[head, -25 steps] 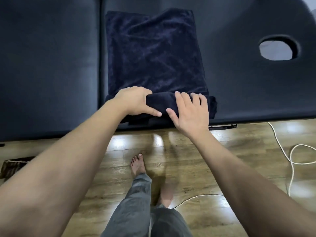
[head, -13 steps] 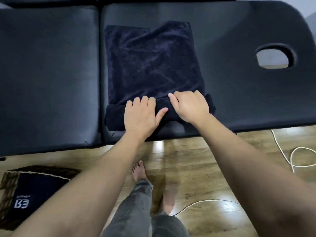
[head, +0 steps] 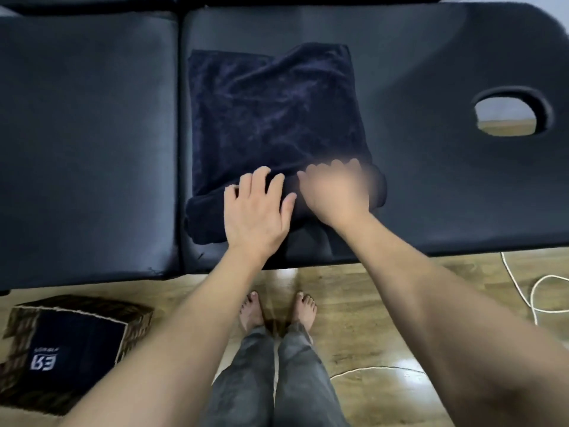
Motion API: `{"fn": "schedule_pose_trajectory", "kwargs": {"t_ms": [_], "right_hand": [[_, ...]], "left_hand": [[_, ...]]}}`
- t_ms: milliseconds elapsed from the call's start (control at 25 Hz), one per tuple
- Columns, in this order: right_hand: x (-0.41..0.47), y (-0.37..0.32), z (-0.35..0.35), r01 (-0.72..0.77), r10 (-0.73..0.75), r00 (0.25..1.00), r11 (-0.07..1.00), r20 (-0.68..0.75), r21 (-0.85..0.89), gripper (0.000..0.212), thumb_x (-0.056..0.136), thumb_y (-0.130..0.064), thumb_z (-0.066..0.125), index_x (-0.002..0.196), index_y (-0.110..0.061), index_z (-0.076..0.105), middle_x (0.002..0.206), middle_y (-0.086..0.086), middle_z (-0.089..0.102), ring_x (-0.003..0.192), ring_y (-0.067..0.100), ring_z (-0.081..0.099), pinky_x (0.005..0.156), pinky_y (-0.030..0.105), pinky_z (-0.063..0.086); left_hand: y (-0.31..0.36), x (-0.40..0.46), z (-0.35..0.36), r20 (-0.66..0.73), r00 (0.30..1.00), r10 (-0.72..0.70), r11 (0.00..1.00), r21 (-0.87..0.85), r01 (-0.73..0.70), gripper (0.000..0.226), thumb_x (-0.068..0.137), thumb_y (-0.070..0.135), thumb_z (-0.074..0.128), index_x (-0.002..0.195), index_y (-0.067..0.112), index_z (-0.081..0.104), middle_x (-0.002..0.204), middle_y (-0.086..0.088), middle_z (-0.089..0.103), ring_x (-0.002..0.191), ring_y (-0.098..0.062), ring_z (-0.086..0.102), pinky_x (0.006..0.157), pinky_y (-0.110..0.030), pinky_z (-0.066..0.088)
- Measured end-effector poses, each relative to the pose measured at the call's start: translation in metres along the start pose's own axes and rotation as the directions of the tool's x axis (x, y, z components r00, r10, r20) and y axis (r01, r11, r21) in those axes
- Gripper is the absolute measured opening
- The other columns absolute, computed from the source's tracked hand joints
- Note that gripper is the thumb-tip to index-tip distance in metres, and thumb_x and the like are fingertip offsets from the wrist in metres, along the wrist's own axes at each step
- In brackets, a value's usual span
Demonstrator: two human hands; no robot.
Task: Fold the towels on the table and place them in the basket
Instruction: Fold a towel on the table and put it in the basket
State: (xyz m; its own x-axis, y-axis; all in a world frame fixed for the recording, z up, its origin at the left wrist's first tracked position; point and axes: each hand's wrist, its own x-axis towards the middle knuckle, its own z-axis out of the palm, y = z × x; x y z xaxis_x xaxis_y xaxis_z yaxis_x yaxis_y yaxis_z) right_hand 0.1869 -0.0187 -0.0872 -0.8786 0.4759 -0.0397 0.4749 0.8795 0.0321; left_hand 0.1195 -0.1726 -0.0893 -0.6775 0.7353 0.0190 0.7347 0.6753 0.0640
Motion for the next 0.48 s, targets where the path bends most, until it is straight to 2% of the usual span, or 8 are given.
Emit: {"fn": "schedule_pose_trajectory", "kwargs": {"t_ms": [80, 120, 160, 240, 320, 400, 480], "right_hand": [[0.022, 0.002, -0.011, -0.019, 0.0, 0.977, 0.996, 0.211, 0.088, 0.051, 0.107, -0.043, 0.023, 0.088, -0.019, 0.064, 0.089, 0.006, 0.074, 0.086, 0.032, 0.064, 0.089, 0.047, 0.037], [0.029, 0.003, -0.012, -0.043, 0.012, 0.967, 0.992, 0.254, 0.117, 0.053, 0.107, -0.043, 0.021, 0.092, -0.02, 0.066, 0.095, 0.006, 0.074, 0.091, 0.032, 0.066, 0.092, 0.047, 0.036], [0.033, 0.003, -0.012, -0.07, 0.032, 0.96, 0.989, 0.279, 0.127, 0.054, 0.107, -0.043, 0.021, 0.095, -0.02, 0.068, 0.098, 0.007, 0.074, 0.094, 0.032, 0.066, 0.092, 0.046, 0.036], [0.034, 0.003, -0.011, -0.114, 0.079, 0.968, 0.984, 0.236, 0.136, 0.052, 0.107, -0.043, 0.024, 0.098, -0.018, 0.068, 0.099, 0.007, 0.074, 0.093, 0.032, 0.065, 0.088, 0.046, 0.036], [0.022, 0.0, -0.009, -0.168, 0.155, 0.982, 0.977, 0.104, 0.134, 0.043, 0.104, -0.045, 0.034, 0.1, -0.016, 0.066, 0.1, 0.008, 0.069, 0.091, 0.033, 0.061, 0.082, 0.045, 0.037], [0.006, -0.009, -0.004, -0.184, 0.189, 0.982, 0.975, -0.028, 0.125, 0.04, 0.1, -0.046, 0.042, 0.108, -0.013, 0.064, 0.11, 0.011, 0.063, 0.096, 0.035, 0.056, 0.086, 0.047, 0.039], [-0.008, -0.018, 0.006, -0.143, 0.15, 0.987, 0.983, -0.052, 0.116, 0.046, 0.1, -0.046, 0.042, 0.122, -0.011, 0.062, 0.122, 0.011, 0.061, 0.112, 0.04, 0.055, 0.102, 0.052, 0.036]], "left_hand": [[0.009, -0.009, 0.005, 0.017, 1.0, -0.01, 0.999, 0.031, 0.009, 0.053, 0.101, 0.051, 0.037, 0.141, 0.019, 0.052, 0.138, -0.006, 0.055, 0.119, -0.031, 0.052, 0.106, -0.05, 0.035], [0.011, -0.007, 0.006, 0.02, 1.0, -0.013, 0.999, 0.046, 0.012, 0.054, 0.102, 0.051, 0.037, 0.141, 0.018, 0.053, 0.135, -0.006, 0.058, 0.115, -0.032, 0.054, 0.105, -0.05, 0.036], [0.011, 0.004, 0.006, 0.017, 1.0, -0.012, 0.998, 0.064, 0.011, 0.053, 0.103, 0.052, 0.035, 0.136, 0.018, 0.057, 0.127, -0.005, 0.062, 0.106, -0.033, 0.056, 0.099, -0.049, 0.039], [0.002, 0.033, 0.003, 0.043, 0.999, 0.001, 0.994, 0.108, -0.005, 0.049, 0.104, 0.05, 0.03, 0.11, 0.018, 0.067, 0.102, -0.004, 0.067, 0.083, -0.033, 0.057, 0.077, -0.046, 0.042], [-0.007, 0.063, -0.004, 0.119, 0.992, 0.033, 0.993, 0.11, -0.046, 0.049, 0.105, 0.046, 0.026, 0.087, 0.018, 0.062, 0.086, -0.004, 0.067, 0.071, -0.033, 0.058, 0.067, -0.042, 0.038], [-0.008, 0.088, -0.011, 0.242, 0.97, 0.026, 0.998, 0.049, -0.039, 0.051, 0.105, 0.045, 0.021, 0.082, 0.021, 0.061, 0.087, -0.005, 0.07, 0.076, -0.034, 0.062, 0.068, -0.04, 0.039], [-0.004, 0.104, -0.013, 0.298, 0.954, -0.019, 1.0, 0.005, 0.018, 0.056, 0.106, 0.045, 0.02, 0.089, 0.022, 0.068, 0.093, -0.007, 0.072, 0.085, -0.035, 0.065, 0.07, -0.038, 0.038]]}}
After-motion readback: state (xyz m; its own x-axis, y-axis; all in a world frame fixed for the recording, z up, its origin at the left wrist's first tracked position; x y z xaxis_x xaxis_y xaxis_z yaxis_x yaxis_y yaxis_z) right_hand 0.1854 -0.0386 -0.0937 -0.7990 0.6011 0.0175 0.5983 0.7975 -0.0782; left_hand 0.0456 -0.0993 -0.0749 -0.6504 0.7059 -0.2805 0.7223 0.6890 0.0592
